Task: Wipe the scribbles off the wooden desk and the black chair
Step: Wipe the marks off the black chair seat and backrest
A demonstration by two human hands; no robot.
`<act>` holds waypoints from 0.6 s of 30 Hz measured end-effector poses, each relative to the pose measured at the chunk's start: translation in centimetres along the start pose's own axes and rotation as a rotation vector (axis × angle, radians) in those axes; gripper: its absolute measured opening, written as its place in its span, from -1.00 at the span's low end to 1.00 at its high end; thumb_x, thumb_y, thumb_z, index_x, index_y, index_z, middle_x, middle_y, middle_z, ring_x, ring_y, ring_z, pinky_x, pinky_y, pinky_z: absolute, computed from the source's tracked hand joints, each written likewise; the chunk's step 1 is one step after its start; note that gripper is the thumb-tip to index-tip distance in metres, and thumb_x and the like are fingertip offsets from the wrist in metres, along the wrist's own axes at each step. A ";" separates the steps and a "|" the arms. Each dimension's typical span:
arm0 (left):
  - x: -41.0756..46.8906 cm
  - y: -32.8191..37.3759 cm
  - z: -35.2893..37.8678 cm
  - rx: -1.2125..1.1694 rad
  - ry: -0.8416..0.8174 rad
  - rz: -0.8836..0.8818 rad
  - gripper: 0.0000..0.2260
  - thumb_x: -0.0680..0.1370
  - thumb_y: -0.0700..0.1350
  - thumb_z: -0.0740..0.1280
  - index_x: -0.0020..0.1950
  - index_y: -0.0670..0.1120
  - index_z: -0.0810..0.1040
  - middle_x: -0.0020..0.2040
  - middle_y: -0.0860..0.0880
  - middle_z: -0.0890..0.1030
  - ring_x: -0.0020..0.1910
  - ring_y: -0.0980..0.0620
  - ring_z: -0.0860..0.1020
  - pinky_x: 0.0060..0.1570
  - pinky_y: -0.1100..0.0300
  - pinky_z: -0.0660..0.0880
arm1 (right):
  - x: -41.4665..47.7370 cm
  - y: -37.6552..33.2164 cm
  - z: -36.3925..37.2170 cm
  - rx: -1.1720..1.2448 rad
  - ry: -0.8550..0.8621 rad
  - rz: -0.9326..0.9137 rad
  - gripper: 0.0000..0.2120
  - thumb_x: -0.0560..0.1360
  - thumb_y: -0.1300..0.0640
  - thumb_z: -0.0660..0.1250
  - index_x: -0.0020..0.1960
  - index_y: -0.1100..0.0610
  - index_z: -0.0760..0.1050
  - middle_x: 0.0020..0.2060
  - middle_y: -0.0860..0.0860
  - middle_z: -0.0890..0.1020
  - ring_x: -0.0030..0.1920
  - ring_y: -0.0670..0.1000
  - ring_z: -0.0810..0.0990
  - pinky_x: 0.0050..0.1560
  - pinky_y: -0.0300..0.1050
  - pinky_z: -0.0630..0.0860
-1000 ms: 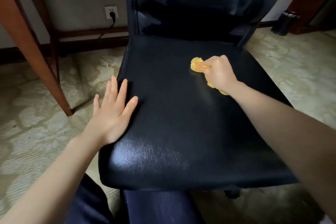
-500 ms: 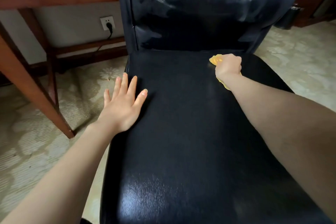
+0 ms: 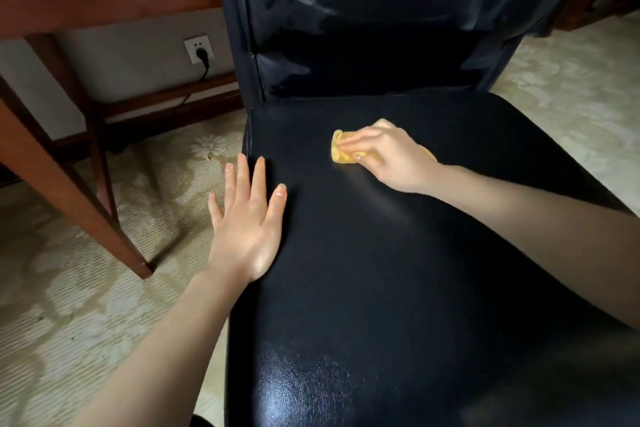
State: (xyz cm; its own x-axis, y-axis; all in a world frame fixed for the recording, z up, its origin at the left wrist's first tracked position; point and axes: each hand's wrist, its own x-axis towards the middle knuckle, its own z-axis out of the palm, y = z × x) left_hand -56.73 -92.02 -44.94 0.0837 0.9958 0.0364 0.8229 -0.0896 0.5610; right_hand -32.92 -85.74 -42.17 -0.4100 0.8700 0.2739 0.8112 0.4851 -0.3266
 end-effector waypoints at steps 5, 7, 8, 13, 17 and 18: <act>-0.5 0.1 -0.2 0.008 -0.004 0.012 -0.46 0.61 0.15 -0.13 0.56 0.07 -0.17 0.54 0.09 -0.26 0.48 0.14 -0.33 0.45 -0.02 -0.32 | -6.5 -3.7 -0.5 0.104 -0.086 -0.184 -0.70 0.49 0.27 0.28 0.17 0.08 0.61 0.07 -0.10 0.63 0.00 -0.11 0.41 0.07 -0.49 0.28; -0.7 0.1 -0.2 0.014 0.006 0.013 -0.46 0.61 0.14 -0.12 0.55 0.06 -0.18 0.54 0.09 -0.26 0.48 0.14 -0.33 0.45 -0.02 -0.31 | -8.3 -3.6 -0.6 0.114 -0.075 -0.194 -0.69 0.49 0.30 0.27 0.17 0.09 0.61 0.05 -0.11 0.63 -0.01 -0.15 0.40 0.09 -0.50 0.30; -0.8 0.2 -0.1 0.015 0.010 0.012 -0.46 0.61 0.14 -0.12 0.55 0.06 -0.19 0.54 0.09 -0.26 0.49 0.14 -0.33 0.45 -0.02 -0.31 | -8.8 -3.3 -0.7 0.125 -0.063 -0.186 -0.68 0.48 0.32 0.27 0.16 0.09 0.61 0.06 -0.10 0.63 -0.01 -0.16 0.40 0.11 -0.46 0.33; -1.6 0.3 0.3 -0.019 0.042 0.009 -0.47 0.61 0.13 -0.10 0.55 0.06 -0.17 0.54 0.11 -0.25 0.48 0.17 -0.33 0.45 -0.01 -0.30 | -9.2 0.5 -2.7 0.089 0.032 -0.044 -0.77 0.49 0.29 0.30 0.09 0.12 0.65 0.05 -0.02 0.64 0.04 0.01 0.53 0.13 -0.22 0.46; -2.1 0.4 0.7 -0.080 0.077 0.002 -0.47 0.61 0.14 -0.09 0.55 0.08 -0.14 0.54 0.15 -0.23 0.47 0.22 -0.33 0.46 0.01 -0.29 | -7.5 4.7 -5.1 -0.019 0.100 0.279 -0.64 0.55 0.37 0.20 0.11 0.02 0.63 0.07 -0.09 0.59 -0.09 -0.08 0.50 -0.06 -0.16 0.44; -2.3 0.4 0.8 -0.090 0.083 0.003 -0.48 0.61 0.15 -0.10 0.55 0.09 -0.14 0.54 0.16 -0.23 0.46 0.23 -0.33 0.46 0.02 -0.30 | -6.6 5.4 -5.3 -0.016 0.120 0.335 -0.65 0.56 0.35 0.17 0.11 0.04 0.63 0.02 -0.07 0.60 -0.21 -0.16 0.50 -0.17 -0.25 0.44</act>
State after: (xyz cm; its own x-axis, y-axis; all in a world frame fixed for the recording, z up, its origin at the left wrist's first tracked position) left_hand -56.14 -94.34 -45.43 0.0360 0.9939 0.1039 0.7685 -0.0940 0.6329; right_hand -23.61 -89.34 -40.91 -0.0684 0.9635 0.2587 0.8990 0.1719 -0.4029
